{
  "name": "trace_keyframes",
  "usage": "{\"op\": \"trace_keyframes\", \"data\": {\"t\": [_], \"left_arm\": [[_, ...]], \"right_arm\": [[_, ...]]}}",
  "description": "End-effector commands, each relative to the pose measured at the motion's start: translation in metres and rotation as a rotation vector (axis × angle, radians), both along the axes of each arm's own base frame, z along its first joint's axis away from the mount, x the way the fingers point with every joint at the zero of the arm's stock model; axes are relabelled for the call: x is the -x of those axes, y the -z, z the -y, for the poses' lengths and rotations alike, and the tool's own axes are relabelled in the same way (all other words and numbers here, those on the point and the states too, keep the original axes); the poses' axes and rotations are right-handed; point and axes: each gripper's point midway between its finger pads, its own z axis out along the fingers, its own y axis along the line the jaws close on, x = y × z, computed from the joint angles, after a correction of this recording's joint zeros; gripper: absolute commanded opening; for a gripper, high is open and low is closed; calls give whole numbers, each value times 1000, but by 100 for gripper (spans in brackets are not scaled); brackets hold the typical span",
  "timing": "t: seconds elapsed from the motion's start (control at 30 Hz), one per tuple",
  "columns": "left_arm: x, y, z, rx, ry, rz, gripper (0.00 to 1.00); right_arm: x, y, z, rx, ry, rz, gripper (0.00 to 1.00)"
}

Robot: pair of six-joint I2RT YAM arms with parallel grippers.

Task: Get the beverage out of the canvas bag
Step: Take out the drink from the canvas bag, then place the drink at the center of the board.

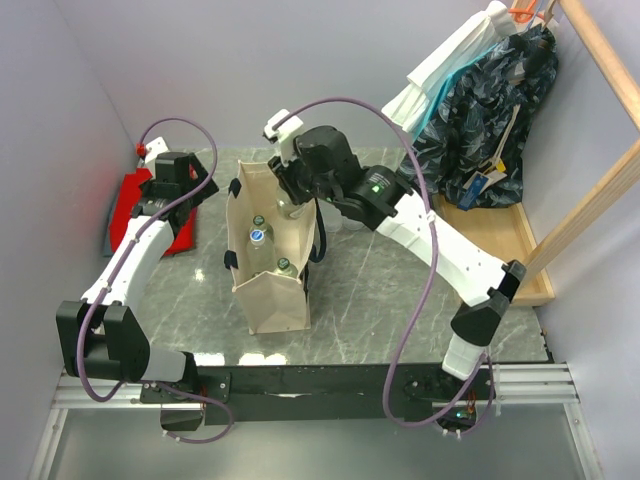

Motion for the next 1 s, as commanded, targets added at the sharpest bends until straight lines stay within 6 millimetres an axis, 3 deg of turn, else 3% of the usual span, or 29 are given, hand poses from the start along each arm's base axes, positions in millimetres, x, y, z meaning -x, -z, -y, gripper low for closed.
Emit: {"op": "trace_keyframes", "data": {"t": [0.0, 0.23, 0.97], "left_arm": [[-1, -26, 1, 18, 1, 82, 96], [-5, -27, 4, 26, 14, 88, 96], [-5, -29, 7, 36, 32, 97, 96]], "right_arm": [[8, -127, 23, -270, 42, 254, 0], [11, -143, 39, -296, 82, 297, 0], [13, -160, 83, -310, 221, 374, 0]]}}
